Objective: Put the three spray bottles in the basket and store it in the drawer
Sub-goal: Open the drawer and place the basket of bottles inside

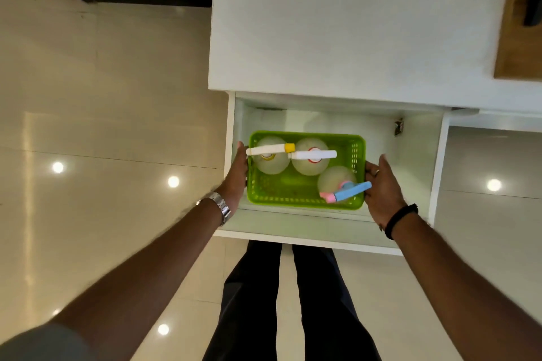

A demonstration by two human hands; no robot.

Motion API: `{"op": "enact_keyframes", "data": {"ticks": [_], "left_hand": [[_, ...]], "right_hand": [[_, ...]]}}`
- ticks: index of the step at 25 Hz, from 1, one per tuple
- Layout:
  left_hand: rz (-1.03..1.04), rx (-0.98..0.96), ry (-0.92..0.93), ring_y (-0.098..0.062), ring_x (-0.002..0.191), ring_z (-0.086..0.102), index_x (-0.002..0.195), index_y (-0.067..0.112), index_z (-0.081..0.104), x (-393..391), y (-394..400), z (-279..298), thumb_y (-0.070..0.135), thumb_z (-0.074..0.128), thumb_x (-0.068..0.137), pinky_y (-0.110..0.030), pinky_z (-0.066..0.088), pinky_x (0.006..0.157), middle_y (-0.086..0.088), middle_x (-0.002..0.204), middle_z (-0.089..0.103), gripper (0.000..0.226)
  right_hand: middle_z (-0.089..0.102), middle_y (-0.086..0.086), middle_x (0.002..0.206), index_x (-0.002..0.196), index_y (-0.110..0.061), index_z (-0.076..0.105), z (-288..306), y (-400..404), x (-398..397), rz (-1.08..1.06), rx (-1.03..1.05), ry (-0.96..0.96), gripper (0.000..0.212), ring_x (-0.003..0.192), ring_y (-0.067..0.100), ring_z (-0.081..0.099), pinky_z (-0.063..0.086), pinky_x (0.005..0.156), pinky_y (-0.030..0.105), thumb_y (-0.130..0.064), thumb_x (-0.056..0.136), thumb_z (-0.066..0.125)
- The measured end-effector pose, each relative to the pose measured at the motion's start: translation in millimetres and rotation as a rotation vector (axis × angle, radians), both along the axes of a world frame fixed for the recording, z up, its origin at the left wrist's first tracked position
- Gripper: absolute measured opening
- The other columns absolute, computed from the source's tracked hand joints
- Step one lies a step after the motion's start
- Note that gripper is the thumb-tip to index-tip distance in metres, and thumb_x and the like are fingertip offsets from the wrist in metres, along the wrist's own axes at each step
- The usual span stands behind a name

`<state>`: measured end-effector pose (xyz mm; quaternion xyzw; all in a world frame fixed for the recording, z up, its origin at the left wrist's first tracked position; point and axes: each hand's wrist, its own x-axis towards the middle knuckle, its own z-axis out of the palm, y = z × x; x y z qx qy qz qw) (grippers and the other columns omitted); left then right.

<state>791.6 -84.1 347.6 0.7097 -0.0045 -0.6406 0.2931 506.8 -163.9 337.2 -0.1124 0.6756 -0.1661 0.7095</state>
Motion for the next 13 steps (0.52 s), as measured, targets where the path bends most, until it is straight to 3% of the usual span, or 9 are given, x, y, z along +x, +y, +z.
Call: {"op": "enact_keyframes", "data": {"ticks": [1,3,5,8,10,13], "left_hand": [[0.030,0.054,-0.007,0.002,0.112,0.066,0.124,0.043,0.059,-2.9,6.2,-14.7,0.071,0.015,0.098,-0.023,0.055,0.093,0.008,0.134,0.061,0.058],[0.070,0.157,-0.007,-0.017,0.147,0.040,0.153,0.033,0.040,-7.5,11.1,-40.1,0.075,0.013,0.095,-0.043,0.031,0.123,-0.002,0.162,0.038,0.076],[0.111,0.178,-0.019,-0.024,0.153,0.029,0.156,0.032,0.035,-8.6,9.8,-62.6,0.078,0.012,0.093,-0.050,0.021,0.126,-0.004,0.166,0.031,0.082],[0.198,0.156,-0.049,-0.025,0.145,0.043,0.146,0.027,0.052,-6.2,6.2,-95.0,0.075,0.012,0.095,-0.050,0.028,0.124,-0.006,0.156,0.048,0.080],[0.237,0.165,-0.075,-0.028,0.140,0.049,0.138,0.020,0.061,-5.2,8.2,-117.4,0.074,0.014,0.096,-0.050,0.031,0.122,-0.009,0.146,0.058,0.082],[0.267,0.216,-0.057,-0.027,0.145,0.044,0.142,0.016,0.057,-5.2,18.1,-137.1,0.077,0.016,0.093,-0.051,0.028,0.123,-0.008,0.152,0.052,0.088]], "right_hand": [[0.080,0.001,0.089,0.117,-0.014,0.065,-13.5,6.9,1.9,0.023,0.051,0.024,0.063,0.080,0.020,0.076,0.057,0.068,0.031,-0.059,0.104,0.022],[0.079,0.000,0.090,0.114,-0.015,0.065,-39.4,16.5,5.8,0.074,0.119,0.054,0.063,0.085,0.020,0.072,0.053,0.071,0.032,-0.061,0.103,0.023],[0.074,0.000,0.100,0.117,-0.017,0.064,-64.9,23.1,9.4,0.110,0.152,0.077,0.063,0.094,0.020,0.068,0.049,0.078,0.033,-0.063,0.102,0.023],[0.070,-0.004,0.102,0.108,-0.023,0.066,-94.7,22.6,11.7,0.144,0.190,0.114,0.059,0.093,0.015,0.065,0.046,0.077,0.031,-0.065,0.101,0.024],[0.068,-0.008,0.100,0.113,-0.023,0.063,-113.9,22.1,11.7,0.164,0.214,0.130,0.059,0.093,0.013,0.063,0.045,0.076,0.030,-0.066,0.100,0.025],[0.068,-0.009,0.101,0.119,-0.023,0.061,-132.6,29.0,12.5,0.182,0.231,0.156,0.060,0.091,0.010,0.062,0.046,0.075,0.030,-0.067,0.100,0.025]]}}
